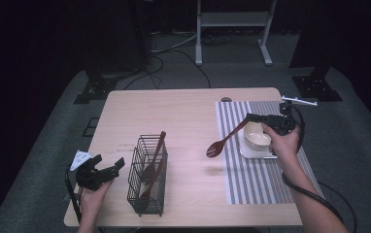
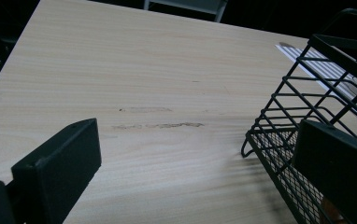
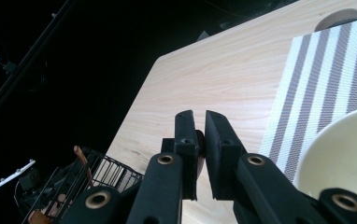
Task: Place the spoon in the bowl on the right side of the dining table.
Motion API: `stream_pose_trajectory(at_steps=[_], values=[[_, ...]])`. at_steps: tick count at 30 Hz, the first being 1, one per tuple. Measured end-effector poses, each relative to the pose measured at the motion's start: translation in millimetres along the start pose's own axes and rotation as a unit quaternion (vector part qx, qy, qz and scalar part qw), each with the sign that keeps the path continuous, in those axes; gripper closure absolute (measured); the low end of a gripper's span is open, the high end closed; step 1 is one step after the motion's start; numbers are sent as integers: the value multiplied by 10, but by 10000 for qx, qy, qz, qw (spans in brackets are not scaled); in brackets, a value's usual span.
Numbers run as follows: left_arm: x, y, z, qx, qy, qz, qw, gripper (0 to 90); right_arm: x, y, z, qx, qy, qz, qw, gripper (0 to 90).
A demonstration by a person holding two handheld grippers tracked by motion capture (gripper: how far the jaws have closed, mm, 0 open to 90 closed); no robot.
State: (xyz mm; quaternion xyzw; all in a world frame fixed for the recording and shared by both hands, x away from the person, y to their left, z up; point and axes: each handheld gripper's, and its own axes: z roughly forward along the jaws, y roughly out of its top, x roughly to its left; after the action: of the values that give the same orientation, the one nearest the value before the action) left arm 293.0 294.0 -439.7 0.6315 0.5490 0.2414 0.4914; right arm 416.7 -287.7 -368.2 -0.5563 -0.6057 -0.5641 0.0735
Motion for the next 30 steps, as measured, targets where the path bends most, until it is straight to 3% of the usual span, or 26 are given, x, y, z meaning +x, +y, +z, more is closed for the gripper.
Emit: stream_pose_trajectory(at_steps=[30], values=[[7, -2, -5, 10, 18, 22, 10000, 2, -163, 22, -276, -256, -186, 114, 9994, 833]])
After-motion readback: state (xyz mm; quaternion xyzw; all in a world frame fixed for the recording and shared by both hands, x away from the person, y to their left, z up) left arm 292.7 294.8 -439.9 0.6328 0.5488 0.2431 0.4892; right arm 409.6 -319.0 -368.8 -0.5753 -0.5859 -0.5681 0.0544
